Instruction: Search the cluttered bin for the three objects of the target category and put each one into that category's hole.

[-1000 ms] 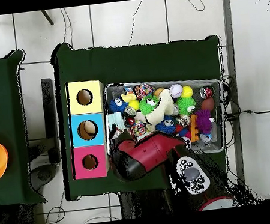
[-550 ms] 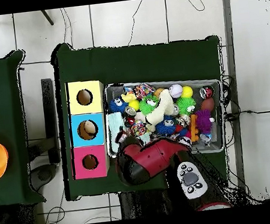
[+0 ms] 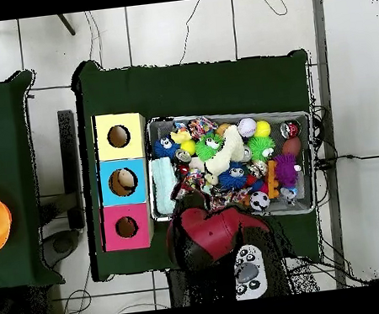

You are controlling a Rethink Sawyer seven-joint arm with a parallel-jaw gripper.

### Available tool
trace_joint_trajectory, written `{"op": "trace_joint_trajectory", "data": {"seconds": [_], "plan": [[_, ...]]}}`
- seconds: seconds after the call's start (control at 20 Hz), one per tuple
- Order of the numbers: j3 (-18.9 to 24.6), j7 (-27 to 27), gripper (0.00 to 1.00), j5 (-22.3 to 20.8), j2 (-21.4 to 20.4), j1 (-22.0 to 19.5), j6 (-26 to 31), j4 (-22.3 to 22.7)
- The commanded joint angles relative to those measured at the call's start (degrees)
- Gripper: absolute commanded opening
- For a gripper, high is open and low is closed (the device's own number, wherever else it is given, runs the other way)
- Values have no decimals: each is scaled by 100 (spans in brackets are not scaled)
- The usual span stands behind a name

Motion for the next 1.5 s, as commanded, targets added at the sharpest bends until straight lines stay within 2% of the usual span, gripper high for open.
{"op": "trace_joint_trajectory", "data": {"seconds": [0.05, 0.35, 0.7, 0.85, 1.0, 1.3, 1.5], "plan": [[-549, 61, 100, 528, 508, 161, -706, -914], [-616, -116, 100, 576, 619, 211, -917, -1085], [-400, -164, 100, 485, 793, 140, -811, -1527], [-306, -59, 100, 505, 747, 140, -787, -1541], [-369, 94, 100, 791, 795, 256, -815, -1601], [-88, 230, 100, 815, 683, 138, -742, -1596], [-8, 291, 100, 875, 767, 102, -833, -1599]]}}
